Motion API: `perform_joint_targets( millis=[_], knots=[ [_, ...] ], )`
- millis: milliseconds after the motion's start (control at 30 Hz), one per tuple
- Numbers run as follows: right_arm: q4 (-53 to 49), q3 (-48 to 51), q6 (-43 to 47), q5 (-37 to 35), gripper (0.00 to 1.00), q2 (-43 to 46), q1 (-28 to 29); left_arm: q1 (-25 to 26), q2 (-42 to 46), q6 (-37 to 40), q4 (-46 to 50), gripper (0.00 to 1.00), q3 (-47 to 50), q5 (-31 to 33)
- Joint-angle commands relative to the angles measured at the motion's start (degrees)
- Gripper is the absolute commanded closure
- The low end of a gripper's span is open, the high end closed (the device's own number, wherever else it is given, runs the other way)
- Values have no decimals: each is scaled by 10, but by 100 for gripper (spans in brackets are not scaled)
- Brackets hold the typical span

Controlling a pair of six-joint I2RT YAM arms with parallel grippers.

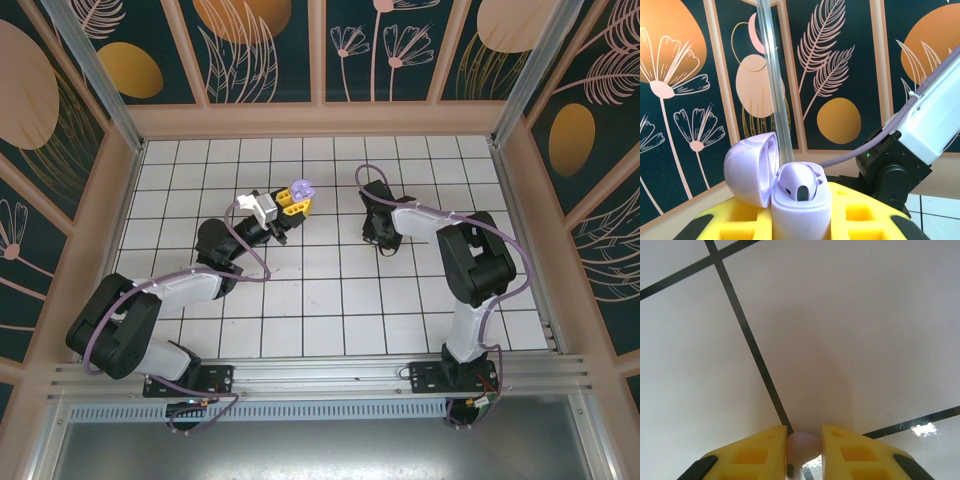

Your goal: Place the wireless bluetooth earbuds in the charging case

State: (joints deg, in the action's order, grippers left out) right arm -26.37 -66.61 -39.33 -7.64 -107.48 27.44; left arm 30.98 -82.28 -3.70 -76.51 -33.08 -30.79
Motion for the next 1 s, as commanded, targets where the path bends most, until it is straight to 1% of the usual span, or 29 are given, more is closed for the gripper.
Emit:
perform_joint_targets(
  millis=[0, 100, 167, 367, 400, 733, 967],
  knots=[
    [5, 14, 14, 4, 78, -5, 5, 3, 0, -4, -26, 100, -2, 1],
    [28, 21, 49, 17, 79, 2, 4, 3, 1, -4, -24, 100, -4, 2],
    [44, 24, 82, 31, 81, 8, 5, 3, 2, -3, -22, 100, -4, 1],
    [87, 42, 170, 66, 81, 36, 7, 3, 3, -3, -19, 100, -6, 1],
    [93, 45, 181, 84, 81, 40, 7, 3, 3, -4, -19, 100, -6, 1],
    [167, 101, 219, 133, 81, 112, 9, 3, 5, 0, -8, 100, -7, 0],
    [161, 97, 234, 136, 81, 112, 13, 3, 7, -4, -5, 100, -10, 0]
  ],
)
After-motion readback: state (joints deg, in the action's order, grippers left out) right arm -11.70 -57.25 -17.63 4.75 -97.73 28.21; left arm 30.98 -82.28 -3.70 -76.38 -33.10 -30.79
